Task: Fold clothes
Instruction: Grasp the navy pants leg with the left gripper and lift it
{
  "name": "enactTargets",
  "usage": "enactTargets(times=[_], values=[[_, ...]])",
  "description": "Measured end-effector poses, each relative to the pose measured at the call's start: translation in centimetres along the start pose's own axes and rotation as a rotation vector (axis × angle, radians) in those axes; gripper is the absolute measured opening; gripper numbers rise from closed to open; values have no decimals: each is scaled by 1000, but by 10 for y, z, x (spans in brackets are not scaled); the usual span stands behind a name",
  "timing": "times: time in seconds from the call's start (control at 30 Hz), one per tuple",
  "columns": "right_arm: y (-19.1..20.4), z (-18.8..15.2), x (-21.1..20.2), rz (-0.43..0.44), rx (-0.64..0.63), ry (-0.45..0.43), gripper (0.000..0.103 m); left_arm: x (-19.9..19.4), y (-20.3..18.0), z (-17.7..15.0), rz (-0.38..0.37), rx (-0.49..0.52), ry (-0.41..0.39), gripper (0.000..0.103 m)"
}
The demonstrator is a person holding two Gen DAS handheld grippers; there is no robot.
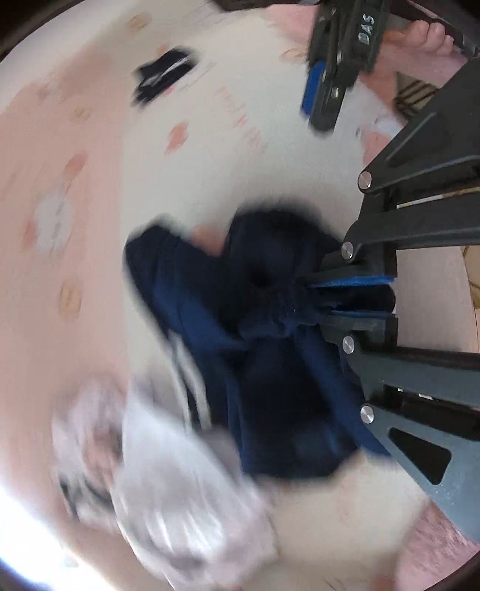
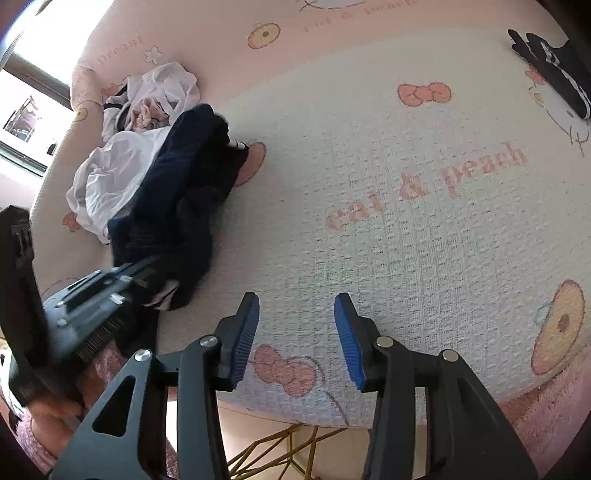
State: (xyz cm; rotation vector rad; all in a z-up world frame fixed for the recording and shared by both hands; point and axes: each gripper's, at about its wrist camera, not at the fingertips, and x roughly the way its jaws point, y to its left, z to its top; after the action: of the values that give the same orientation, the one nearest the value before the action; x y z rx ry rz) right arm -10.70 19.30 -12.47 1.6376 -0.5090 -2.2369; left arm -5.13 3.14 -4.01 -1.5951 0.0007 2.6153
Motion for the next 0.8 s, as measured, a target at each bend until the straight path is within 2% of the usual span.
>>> enactTargets(times=[0.1,0.2,0.27,0.37,0.47,0.5,0.53,0.57,0.6,0.63,0.67,0.7,0.73,0.8], values=[[6,4,-2,21,-25,28,45,-23,42,-8,5,-136,-5,10],[32,20,6,6,-89,36,46,-36,65,-17,55,-181,-24,10],[46,30,9,-7,-126,23,52,-39,78,-20,65,-216,-27,10],[60,41,15,-44,-150,9,53,-39,86,-26,63,-263,-24,10],[68,48,37,-59,-144,32,63,-34,92,-27,32,-296,-15,15],[71,50,50,-70,-141,54,64,-28,96,-25,-4,-303,9,28],[73,49,59,-86,-148,73,64,-19,97,-22,-26,-303,23,47],[75,46,64,-111,-169,86,62,-10,98,-18,-48,-304,37,55],[77,43,69,-135,-190,99,48,-1,100,-14,-70,-304,50,58],[80,39,70,-139,-214,115,31,5,98,-14,-81,-295,62,56],[83,32,65,-114,-244,137,23,11,94,-13,-83,-274,75,48],[87,26,60,-89,-274,159,19,14,89,-12,-74,-245,80,16],[91,19,55,-64,-304,180,17,17,84,-10,-64,-215,84,11],[92,2,45,-45,-349,210,16,13,72,-1,-33,-150,47,11]])
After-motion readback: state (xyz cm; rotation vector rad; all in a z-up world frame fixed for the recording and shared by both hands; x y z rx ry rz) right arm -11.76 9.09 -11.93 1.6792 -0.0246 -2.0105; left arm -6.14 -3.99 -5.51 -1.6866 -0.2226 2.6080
